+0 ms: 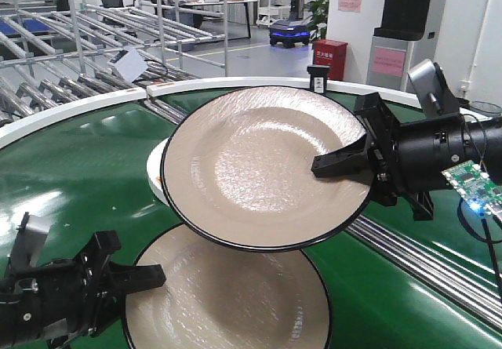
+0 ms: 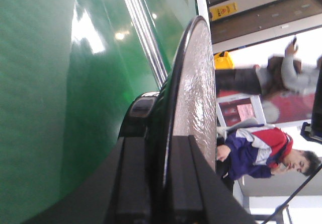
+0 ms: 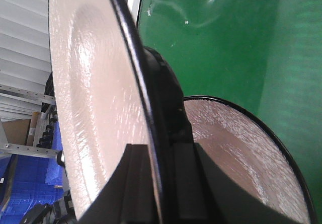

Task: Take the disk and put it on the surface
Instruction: 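Drive the base to the metal table while holding both plates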

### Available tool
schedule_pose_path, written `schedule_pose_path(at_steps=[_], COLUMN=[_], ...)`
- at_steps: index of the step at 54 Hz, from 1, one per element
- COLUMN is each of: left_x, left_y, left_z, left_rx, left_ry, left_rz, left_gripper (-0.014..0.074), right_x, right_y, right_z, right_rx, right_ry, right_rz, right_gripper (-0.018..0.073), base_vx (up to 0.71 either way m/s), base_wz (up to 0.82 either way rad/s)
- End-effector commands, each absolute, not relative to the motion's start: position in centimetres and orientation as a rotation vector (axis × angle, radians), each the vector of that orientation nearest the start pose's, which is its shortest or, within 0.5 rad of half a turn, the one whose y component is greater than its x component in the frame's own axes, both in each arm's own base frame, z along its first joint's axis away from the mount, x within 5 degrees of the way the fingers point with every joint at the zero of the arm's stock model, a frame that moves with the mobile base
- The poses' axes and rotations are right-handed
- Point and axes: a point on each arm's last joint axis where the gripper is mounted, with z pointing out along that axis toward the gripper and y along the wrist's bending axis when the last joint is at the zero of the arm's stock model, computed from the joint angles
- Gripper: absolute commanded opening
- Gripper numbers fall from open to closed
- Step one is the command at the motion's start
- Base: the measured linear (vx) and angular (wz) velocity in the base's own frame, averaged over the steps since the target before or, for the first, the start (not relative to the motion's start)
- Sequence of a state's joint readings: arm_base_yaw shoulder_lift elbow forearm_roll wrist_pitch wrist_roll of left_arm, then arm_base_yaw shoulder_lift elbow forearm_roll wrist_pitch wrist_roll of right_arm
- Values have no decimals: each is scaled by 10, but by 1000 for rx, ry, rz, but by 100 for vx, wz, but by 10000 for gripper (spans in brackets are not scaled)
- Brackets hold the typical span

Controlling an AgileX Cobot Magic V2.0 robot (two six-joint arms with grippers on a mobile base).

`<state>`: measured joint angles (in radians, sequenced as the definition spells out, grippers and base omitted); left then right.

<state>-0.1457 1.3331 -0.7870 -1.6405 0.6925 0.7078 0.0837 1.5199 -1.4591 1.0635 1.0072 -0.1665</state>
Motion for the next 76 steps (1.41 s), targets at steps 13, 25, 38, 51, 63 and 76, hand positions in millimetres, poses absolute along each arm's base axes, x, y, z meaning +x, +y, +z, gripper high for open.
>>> schedule_pose_path(at_steps=[13, 25, 38, 51, 63, 76], left_x=[256, 256, 256, 256, 256, 256], left_y=[-100, -100, -100, -100, -100, -100], left_z=[319, 319, 319, 319, 319, 319], left_rx=[-402, -402, -402, -402, -402, -402], left_ry=[1963, 1963, 1963, 1963, 1963, 1963], left_rz=[-1538, -1538, -1538, -1538, -1538, -1538], left_gripper=[1, 1, 1, 1, 1, 1], right_x=[308, 308, 308, 308, 308, 308], right_y=[94, 94, 94, 94, 94, 94], right_z=[434, 434, 434, 434, 434, 434], right_rx=[110, 110, 110, 110, 110, 110], right_ry=[2081, 2081, 2081, 2081, 2081, 2081], right_rz=[1385, 1385, 1385, 1385, 1385, 1385], right_gripper=[0, 0, 0, 0, 0, 0], base_vx=[-23, -26, -27, -25, -22, -17], base_wz=[-11, -14, -21, -35, -50, -59])
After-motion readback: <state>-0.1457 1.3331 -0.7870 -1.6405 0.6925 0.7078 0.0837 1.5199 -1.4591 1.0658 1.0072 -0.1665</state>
